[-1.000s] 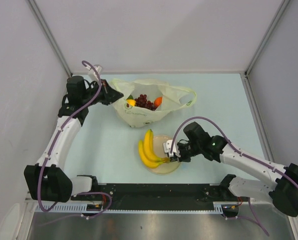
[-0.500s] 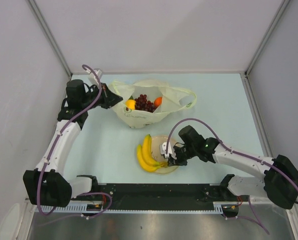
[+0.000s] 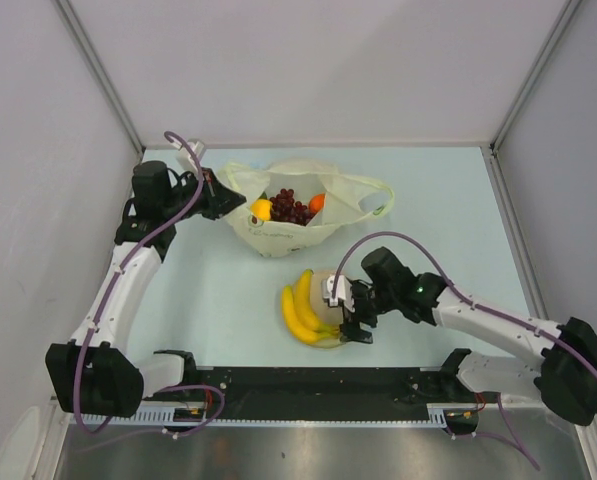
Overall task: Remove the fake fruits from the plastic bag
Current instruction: Place the fake fruit on the plate, then adjust the plastic bag at the center of the board.
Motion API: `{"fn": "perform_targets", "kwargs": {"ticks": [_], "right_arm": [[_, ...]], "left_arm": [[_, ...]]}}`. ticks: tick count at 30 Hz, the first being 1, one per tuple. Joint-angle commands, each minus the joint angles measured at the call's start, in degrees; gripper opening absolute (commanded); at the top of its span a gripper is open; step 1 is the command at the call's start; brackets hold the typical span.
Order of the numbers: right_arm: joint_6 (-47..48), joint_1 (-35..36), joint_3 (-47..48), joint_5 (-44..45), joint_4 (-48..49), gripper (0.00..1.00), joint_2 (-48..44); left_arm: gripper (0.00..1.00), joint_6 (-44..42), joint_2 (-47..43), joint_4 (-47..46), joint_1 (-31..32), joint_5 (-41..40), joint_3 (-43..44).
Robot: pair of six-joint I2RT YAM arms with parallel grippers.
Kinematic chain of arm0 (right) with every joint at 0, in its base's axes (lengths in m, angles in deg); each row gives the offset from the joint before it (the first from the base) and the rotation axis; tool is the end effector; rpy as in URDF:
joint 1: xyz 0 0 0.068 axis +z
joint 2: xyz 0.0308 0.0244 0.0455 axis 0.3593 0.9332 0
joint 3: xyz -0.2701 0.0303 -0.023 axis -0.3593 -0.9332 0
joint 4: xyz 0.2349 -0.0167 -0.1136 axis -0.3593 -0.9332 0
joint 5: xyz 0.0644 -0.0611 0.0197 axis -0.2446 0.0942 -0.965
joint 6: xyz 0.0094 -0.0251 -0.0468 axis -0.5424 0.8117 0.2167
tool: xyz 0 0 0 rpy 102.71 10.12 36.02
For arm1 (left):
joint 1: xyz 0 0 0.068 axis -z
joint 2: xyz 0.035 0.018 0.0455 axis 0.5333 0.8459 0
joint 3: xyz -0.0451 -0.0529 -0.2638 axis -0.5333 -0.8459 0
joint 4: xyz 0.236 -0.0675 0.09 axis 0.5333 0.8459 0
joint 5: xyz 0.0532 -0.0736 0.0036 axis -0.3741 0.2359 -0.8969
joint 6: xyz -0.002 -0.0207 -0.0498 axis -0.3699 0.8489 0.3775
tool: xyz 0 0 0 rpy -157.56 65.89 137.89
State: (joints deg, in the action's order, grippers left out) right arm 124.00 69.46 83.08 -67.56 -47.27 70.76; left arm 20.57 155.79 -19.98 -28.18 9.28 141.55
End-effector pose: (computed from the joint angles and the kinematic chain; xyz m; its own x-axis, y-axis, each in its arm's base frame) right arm 0.1330 0.1793 0.2116 0.0868 -0.6363 -0.7666 -0.9947 -0.0982 -0.0311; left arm 0.2637 -0.0420 0.3520 -0.5172 -0.1712 -0.8386 0.5417 0.6931 -0.4756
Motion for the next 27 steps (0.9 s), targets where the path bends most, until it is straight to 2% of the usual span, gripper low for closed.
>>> {"fn": "perform_targets", "kwargs": {"ticks": [1, 3, 4, 5, 8, 12, 15, 16, 19, 21, 25, 27], "right_arm": [[-6.6, -1.9, 9.5, 3.3, -0.7, 0.87, -6.4], [-10.6, -5.0, 11.8, 5.9, 6.5, 0.8, -6.9], [-16.0, -5.8, 13.5, 7.5, 9.9, 0.71, -6.5], [-17.7, -7.1, 14.5, 10.4, 13.2, 0.66, -5.5], [-21.3, -7.7, 19.3, 15.2, 23.8, 0.53, 1.4], [-20.4, -8.2, 24.7, 18.5, 33.8, 0.41, 16.4], [-19.2, -8.2, 29.1, 21.1, 37.0, 0.28, 24.1], [-19.0, -8.1, 30.1, 21.9, 37.3, 0.2, 29.4], [-15.8, -8.2, 33.9, 25.9, 35.8, 0.08, 38.2], [-16.3, -8.8, 34.3, 31.1, 35.1, 0.0, 40.2], [-22.6, -9.5, 31.8, 33.2, 27.7, 0.0, 37.1], [-23.9, -8.9, 29.1, 33.2, 24.3, 0.0, 32.4]], "left_arm": [[0.01, -0.3, -1.9, -1.0, 0.1, 1.2, -0.5], [0.01, 0.5, -2.5, -1.5, 0.1, 1.7, -1.7], [0.0, 0.8, -3.0, -1.5, 0.1, 2.0, -2.0], [0.0, 1.3, -3.8, -1.3, 0.1, 2.7, -2.4], [0.0, 1.5, -5.2, -0.7, 0.1, 4.0, -3.4], [0.0, 1.8, -6.5, 0.4, 0.1, 5.1, -5.1], [0.0, 2.2, -7.8, 0.6, 0.1, 5.5, -6.3], [0.0, 2.2, -8.2, 0.7, 0.1, 5.4, -6.4], [0.0, 2.0, -10.3, 0.7, 0.1, 5.1, -6.5], [0.0, 0.9, -11.7, 1.0, 0.1, 5.4, -6.2], [0.0, -0.7, -13.8, 2.8, 0.0, 3.8, -6.8], [0.0, 1.4, -14.0, 1.4, 0.0, 3.0, -8.0]]}}
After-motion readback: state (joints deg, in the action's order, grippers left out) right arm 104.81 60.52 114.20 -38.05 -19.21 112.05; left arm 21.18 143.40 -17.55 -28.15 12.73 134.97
